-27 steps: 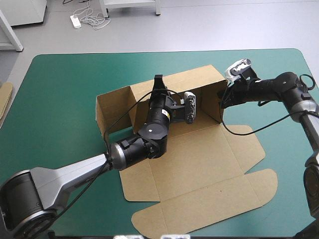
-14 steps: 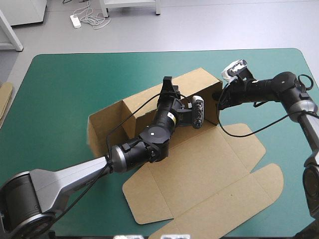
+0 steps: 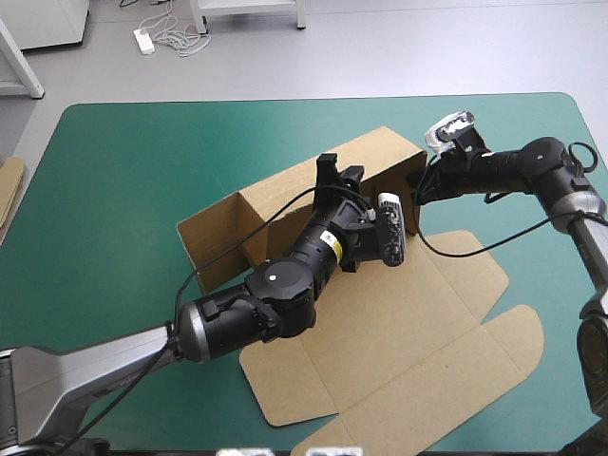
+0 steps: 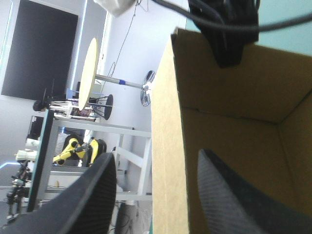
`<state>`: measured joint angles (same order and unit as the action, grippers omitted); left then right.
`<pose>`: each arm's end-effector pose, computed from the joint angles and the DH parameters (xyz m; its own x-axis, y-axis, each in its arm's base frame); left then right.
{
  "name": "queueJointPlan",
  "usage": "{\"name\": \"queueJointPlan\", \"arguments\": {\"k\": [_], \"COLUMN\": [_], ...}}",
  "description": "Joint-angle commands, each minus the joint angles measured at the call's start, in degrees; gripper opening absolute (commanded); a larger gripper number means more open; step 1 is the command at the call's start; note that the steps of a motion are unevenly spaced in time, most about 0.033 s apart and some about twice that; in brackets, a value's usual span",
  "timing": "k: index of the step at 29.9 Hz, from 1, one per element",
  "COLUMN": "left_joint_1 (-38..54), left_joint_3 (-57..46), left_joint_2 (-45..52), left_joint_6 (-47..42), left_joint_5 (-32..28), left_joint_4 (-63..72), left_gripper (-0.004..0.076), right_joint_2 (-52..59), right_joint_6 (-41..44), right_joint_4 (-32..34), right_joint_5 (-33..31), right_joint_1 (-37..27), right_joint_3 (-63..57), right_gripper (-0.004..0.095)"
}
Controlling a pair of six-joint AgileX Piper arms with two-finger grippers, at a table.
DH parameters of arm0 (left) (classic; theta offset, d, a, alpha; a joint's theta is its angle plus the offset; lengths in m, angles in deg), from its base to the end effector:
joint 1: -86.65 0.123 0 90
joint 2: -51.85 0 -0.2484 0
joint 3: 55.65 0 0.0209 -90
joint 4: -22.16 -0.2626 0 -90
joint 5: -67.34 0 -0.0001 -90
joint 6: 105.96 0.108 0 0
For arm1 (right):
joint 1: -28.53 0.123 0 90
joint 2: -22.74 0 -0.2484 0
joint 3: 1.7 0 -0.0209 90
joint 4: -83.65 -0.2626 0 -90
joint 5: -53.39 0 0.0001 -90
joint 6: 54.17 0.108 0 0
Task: Fold the box
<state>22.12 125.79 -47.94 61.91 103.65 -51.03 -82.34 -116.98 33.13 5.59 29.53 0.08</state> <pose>0.2224 -0.3243 0.3194 0.3529 0.8716 -0.3404 0.4040 0.1862 0.8956 0.3827 0.0685 0.2566 -0.5264 -0.3379 -0.7802 -0.6605 0.7403 0.1251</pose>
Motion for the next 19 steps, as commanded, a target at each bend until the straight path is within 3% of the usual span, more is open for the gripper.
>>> {"name": "queueJointPlan", "arguments": {"k": [1,8,14,19], "left_joint_1": [-0.19,8.05,20.22,35.51], "left_joint_3": [1.8,6.97,11.82,12.06], "left_joint_2": [5.42,8.26,8.39,8.54], "left_joint_6": [-6.11,-17.1,-16.86,-16.72], "left_joint_5": [-0.41,-3.59,-2.88,-0.41], "left_joint_4": [-0.03,1.83,6.32,10.33], "left_gripper": [0.0378,0.0378,0.0378,0.0378], "right_joint_2": [2.84,2.84,2.84,2.84], "right_joint_6": [1.8,5.31,9.79,16.88], "right_joint_4": [-3.22,1.34,1.63,4.22], "right_joint_5": [0.83,0.83,0.73,0.37], "right_joint_1": [0.06,0.06,0.06,0.06], "right_joint_3": [1.71,1.75,1.98,3.57], "right_gripper": [-0.0018,-0.0017,-0.0017,-0.0017]}}
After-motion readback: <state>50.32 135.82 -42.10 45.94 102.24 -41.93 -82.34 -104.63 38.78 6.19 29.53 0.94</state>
